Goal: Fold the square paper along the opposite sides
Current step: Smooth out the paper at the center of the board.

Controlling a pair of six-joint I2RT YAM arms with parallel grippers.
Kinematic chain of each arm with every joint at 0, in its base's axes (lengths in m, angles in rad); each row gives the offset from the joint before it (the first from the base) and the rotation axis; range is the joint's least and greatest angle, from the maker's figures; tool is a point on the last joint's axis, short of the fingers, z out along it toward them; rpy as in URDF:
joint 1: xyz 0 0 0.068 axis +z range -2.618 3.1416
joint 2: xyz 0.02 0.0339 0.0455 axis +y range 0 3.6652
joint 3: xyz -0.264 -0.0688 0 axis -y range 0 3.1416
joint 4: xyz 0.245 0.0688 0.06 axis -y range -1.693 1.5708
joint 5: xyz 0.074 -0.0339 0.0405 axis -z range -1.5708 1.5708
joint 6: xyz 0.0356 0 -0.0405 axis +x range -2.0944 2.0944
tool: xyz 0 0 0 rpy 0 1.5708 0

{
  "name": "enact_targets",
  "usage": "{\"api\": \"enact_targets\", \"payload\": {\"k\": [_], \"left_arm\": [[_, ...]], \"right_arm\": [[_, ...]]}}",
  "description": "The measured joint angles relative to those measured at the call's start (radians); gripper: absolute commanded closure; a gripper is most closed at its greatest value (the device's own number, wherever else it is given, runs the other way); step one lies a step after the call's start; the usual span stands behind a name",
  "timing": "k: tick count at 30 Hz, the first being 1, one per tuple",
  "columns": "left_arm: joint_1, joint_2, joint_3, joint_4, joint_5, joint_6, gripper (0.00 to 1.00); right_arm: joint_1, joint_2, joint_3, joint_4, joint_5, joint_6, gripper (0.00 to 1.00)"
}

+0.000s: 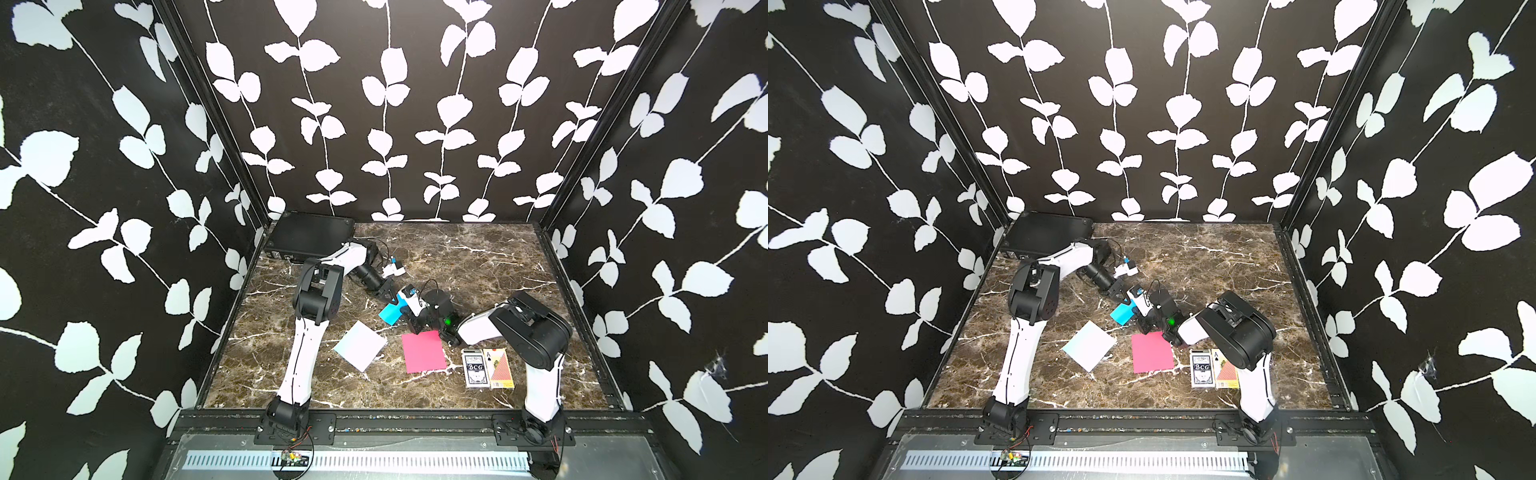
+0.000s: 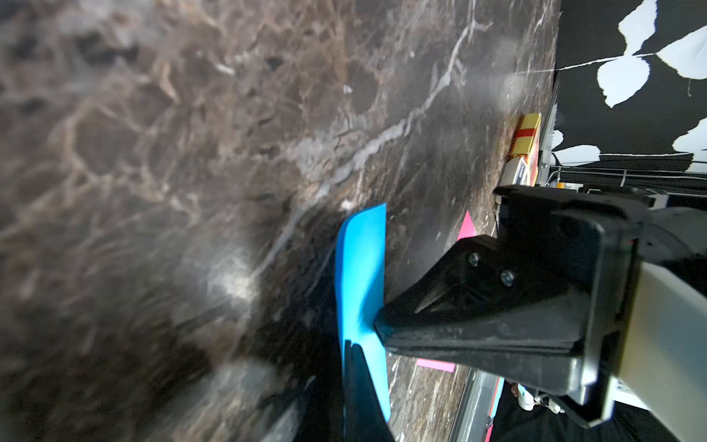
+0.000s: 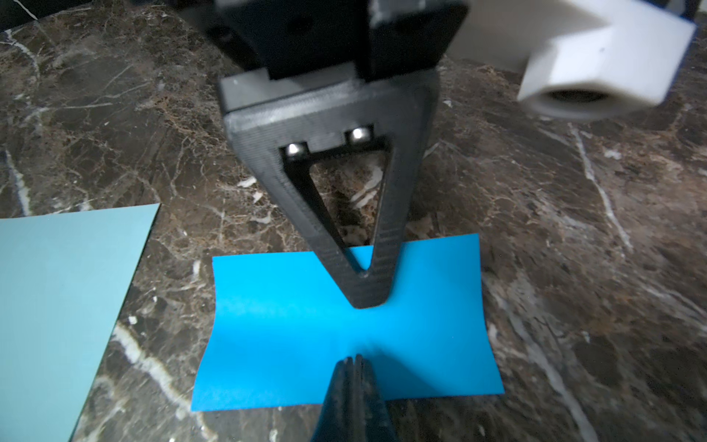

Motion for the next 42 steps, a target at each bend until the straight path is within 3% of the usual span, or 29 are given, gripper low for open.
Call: {"api": "enact_targets", "payload": {"k": [5, 10, 16, 22, 26, 29, 31, 42], "left_arm": [[0.000, 0.000, 0.014, -0.004, -0.026, -0.005, 1.00], [0.000, 0.004, 0.029, -0.009, -0.048, -0.021, 0.93], [0.000, 0.014, 0.047, -0.024, -0.049, -0.035, 0.98], [0.000, 0.016, 0.047, -0.026, -0.054, -0.040, 0.88], [0.000, 0.016, 0.048, -0.031, -0.050, -0.044, 0.87], [0.000, 0.016, 0.048, -0.033, -0.050, -0.045, 0.90], [0.000, 0.016, 0.048, -0.033, -0.052, -0.045, 0.99], [0.000, 0.017, 0.048, -0.034, -0.043, -0.045, 1.00]], "right_arm": [[0.001, 0.000, 0.000, 0.000, 0.001, 0.000, 0.95], [0.003, 0.000, -0.001, 0.001, 0.002, 0.001, 0.95], [0.004, 0.000, -0.005, 0.005, 0.005, 0.005, 0.95], [0.005, -0.001, -0.023, 0.030, 0.006, 0.014, 0.95], [0.006, -0.006, -0.037, 0.043, 0.006, 0.018, 0.95], [0.008, -0.011, -0.045, 0.045, 0.007, 0.019, 0.95], [0.010, -0.012, -0.048, 0.047, 0.008, 0.019, 0.95], [0.010, -0.031, -0.033, 0.003, 0.001, 0.009, 0.95]]}}
